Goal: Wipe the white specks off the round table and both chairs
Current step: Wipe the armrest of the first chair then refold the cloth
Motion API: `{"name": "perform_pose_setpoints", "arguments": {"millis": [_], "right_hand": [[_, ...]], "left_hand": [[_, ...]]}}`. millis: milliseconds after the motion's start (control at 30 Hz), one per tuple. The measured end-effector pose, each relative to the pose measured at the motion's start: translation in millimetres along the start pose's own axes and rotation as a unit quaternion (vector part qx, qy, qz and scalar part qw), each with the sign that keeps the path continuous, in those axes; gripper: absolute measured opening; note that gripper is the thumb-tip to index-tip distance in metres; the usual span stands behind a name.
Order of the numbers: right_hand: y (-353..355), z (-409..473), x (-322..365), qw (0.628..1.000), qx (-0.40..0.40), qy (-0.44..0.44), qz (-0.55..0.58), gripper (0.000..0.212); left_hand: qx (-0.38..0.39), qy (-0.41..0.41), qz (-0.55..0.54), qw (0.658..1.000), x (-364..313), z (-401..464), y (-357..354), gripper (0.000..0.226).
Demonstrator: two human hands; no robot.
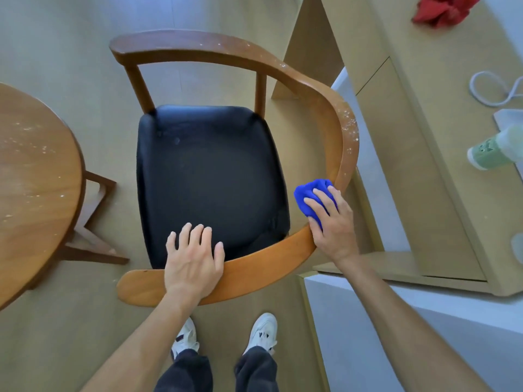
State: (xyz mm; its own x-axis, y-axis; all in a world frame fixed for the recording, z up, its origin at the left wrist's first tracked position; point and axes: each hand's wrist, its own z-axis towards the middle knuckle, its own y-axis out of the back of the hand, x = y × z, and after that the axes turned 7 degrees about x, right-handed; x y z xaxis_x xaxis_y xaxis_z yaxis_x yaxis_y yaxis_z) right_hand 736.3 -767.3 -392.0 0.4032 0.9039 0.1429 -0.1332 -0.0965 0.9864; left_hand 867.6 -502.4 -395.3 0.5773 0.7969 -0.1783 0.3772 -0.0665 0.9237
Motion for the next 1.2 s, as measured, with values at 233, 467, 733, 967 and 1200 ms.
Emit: {"name": "perform_pose_setpoints", "arguments": {"millis": [233,467,733,967,1200], "right_hand": [[-3,-61,109,0.993,-0.01,0.047,0.108,0.032],[-12,-39,51,0.958,-0.045,0.276,0.061,0.025],[10,76,-81,0.964,-0.079,0.227,-0.115,0.033],[5,62,-64,0.98,-0.081,0.158,-0.086,0.041],[24,47,-74,0.987,-0.05,0.054,-0.14,0.062]], "left_hand": [[0.008,0.041,-0.008,0.999,-6,-2,8,0.052],[0.011,0.074,-0.023,0.997,-9,-4,14,0.055],[0.034,0.074,-0.014,0.997,-7,-4,15,0.055],[0.044,0.069,-0.017,0.996,-7,-3,17,0.058],[0.14,0.082,-0.042,0.986,-4,6,19,0.058]]}}
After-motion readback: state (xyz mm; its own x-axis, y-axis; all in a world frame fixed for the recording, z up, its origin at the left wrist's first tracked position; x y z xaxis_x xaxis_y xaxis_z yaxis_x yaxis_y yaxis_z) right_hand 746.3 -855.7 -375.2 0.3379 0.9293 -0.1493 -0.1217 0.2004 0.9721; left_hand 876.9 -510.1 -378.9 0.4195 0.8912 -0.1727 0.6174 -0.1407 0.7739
